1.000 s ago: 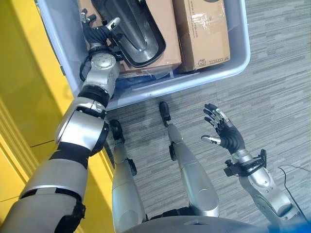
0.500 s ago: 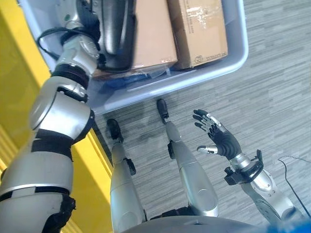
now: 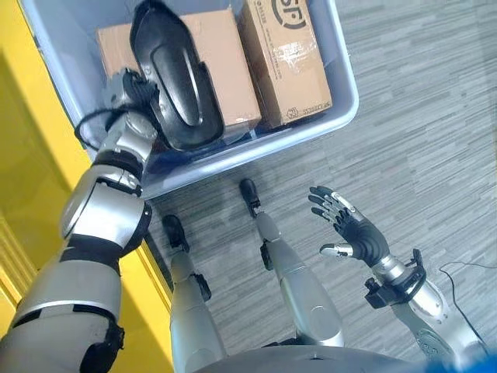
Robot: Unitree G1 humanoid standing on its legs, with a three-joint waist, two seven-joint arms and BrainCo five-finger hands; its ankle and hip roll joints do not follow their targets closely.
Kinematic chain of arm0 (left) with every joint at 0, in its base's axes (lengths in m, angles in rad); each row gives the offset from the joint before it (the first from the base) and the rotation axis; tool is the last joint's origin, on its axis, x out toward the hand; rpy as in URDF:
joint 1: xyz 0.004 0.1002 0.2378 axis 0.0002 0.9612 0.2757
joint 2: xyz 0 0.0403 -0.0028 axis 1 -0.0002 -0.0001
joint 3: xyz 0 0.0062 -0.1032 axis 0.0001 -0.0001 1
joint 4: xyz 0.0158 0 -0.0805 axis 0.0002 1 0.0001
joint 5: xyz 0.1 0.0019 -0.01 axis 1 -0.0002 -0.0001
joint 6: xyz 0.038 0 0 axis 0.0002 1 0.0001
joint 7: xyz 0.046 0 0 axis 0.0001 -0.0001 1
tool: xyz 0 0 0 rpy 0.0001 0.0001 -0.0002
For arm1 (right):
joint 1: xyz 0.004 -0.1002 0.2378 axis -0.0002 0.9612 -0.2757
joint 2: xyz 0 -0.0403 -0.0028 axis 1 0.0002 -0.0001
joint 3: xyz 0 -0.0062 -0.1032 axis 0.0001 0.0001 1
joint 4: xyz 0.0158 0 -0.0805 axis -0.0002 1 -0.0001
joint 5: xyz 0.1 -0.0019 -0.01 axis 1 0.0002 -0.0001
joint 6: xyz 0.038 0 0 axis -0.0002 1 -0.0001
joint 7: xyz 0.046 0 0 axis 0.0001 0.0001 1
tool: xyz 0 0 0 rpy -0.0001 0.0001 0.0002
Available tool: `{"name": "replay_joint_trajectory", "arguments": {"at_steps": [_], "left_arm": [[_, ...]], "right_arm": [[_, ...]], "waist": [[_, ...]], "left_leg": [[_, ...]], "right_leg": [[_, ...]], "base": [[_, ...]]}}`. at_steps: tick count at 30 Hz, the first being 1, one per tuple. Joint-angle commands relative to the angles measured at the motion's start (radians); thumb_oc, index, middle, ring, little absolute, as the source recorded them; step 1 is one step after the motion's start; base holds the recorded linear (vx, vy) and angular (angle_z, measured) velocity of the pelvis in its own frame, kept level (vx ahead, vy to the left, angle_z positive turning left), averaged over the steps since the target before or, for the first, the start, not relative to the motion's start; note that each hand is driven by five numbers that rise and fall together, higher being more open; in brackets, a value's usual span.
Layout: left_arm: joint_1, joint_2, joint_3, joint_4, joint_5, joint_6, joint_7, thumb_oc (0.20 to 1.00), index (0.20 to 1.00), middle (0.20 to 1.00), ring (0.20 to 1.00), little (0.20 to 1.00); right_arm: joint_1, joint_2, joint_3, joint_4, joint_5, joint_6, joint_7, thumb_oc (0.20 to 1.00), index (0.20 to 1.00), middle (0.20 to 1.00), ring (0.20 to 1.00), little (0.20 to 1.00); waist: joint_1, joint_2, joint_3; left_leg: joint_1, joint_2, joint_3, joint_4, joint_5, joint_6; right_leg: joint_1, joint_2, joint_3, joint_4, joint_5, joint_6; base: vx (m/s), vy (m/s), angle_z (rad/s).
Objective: Move parts from the plastic box to the shelf.
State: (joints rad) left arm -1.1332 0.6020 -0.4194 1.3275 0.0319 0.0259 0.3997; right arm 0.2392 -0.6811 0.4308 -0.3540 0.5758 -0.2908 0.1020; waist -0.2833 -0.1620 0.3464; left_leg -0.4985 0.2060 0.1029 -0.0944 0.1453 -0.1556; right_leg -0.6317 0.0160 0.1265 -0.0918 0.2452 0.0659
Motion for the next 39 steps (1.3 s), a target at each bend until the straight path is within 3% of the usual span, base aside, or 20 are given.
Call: {"name": "replay_joint_trajectory", "arguments": {"at_steps": [1, 11, 14, 17, 23, 35, 39], "left_arm": [[0.091, -0.006, 0.063, 0.057, -0.073, -0.004, -0.024, 0.2, 0.2, 0.2, 0.2, 0.2], [0.169, -0.143, 0.07, -0.112, -0.153, -0.068, 0.035, 0.2, 0.2, 0.2, 0.2, 0.2], [0.227, -0.194, 0.065, -0.251, -0.191, -0.099, 0.06, 0.2, 0.2, 0.2, 0.2, 0.2], [0.376, -0.231, 0.075, -0.528, -0.237, -0.146, 0.065, 0.2, 0.2, 0.2, 0.2, 0.2], [0.537, -0.243, 0.112, -0.693, -0.34, -0.211, 0.038, 0.2, 0.2, 0.2, 0.2, 0.2], [0.664, -0.23, 0.135, -0.857, -0.378, -0.25, -0.004, 0.2, 0.2, 0.2, 0.2, 0.2], [0.782, -0.19, 0.154, -1.009, -0.409, -0.272, -0.068, 0.2, 0.2, 0.2, 0.2, 0.2]], "right_arm": [[-0.001, 0.004, -0.06, -0.002, 0.034, -0.037, -0.004, 1.0, 1.0, 1.0, 1.0, 1.0], [-0.043, 0.033, -0.061, 0.033, -0.038, -0.04, -0.081, 1.0, 1.0, 1.0, 1.0, 1.0], [-0.058, 0.052, -0.066, 0.061, -0.083, -0.037, -0.115, 1.0, 1.0, 1.0, 1.0, 1.0], [-0.073, 0.08, -0.081, 0.092, -0.126, -0.03, -0.159, 1.0, 1.0, 1.0, 1.0, 1.0], [-0.072, 0.091, -0.093, 0.108, -0.139, -0.024, -0.175, 1.0, 1.0, 1.0, 1.0, 1.0], [-0.075, 0.093, -0.107, 0.123, -0.139, -0.02, -0.165, 1.0, 1.0, 1.0, 1.0, 1.0], [-0.087, 0.101, -0.13, 0.139, -0.14, -0.009, -0.162, 1.0, 1.0, 1.0, 1.0, 1.0]], "waist": [[0.005, -0.021, 0.06], [0.046, 0.041, 0.038], [0.073, 0.07, 0.038], [0.102, 0.098, 0.025], [0.114, 0.107, -0.005], [0.125, 0.12, -0.051], [0.14, 0.134, -0.088]], "left_leg": [[0.134, 0.035, 0.009, 0.007, -0.094, 0.009], [0.192, 0.019, -0.006, 0.007, -0.104, 0.014], [0.21, 0.01, -0.019, 0.007, -0.101, 0.017], [0.224, 0.001, -0.032, 0.007, -0.098, 0.021], [0.245, 0.001, -0.034, 0.007, -0.103, 0.025], [0.277, 0.005, -0.033, 0.007, -0.107, 0.026], [0.321, 0.012, -0.038, 0.007, -0.115, 0.028]], "right_leg": [[0.064, -0.075, -0.022, 0.113, -0.172, 0.083], [0.137, -0.098, -0.038, 0.106, -0.178, 0.081], [0.169, -0.11, -0.051, 0.098, -0.178, 0.081], [0.2, -0.123, -0.064, 0.083, -0.176, 0.079], [0.228, -0.126, -0.068, 0.08, -0.184, 0.075], [0.262, -0.124, -0.073, 0.087, -0.2, 0.07], [0.304, -0.123, -0.08, 0.098, -0.222, 0.065]], "base": [[0.0, 0.0, 0.0], [0.0, 0.003, 0.02], [-0.01, 0.007, 0.11], [-0.01, 0.0, 0.17], [0.0, 0.002, 0.04], [0.0, 0.0, 0.0], [0.03, -0.009, 0.0]]}}
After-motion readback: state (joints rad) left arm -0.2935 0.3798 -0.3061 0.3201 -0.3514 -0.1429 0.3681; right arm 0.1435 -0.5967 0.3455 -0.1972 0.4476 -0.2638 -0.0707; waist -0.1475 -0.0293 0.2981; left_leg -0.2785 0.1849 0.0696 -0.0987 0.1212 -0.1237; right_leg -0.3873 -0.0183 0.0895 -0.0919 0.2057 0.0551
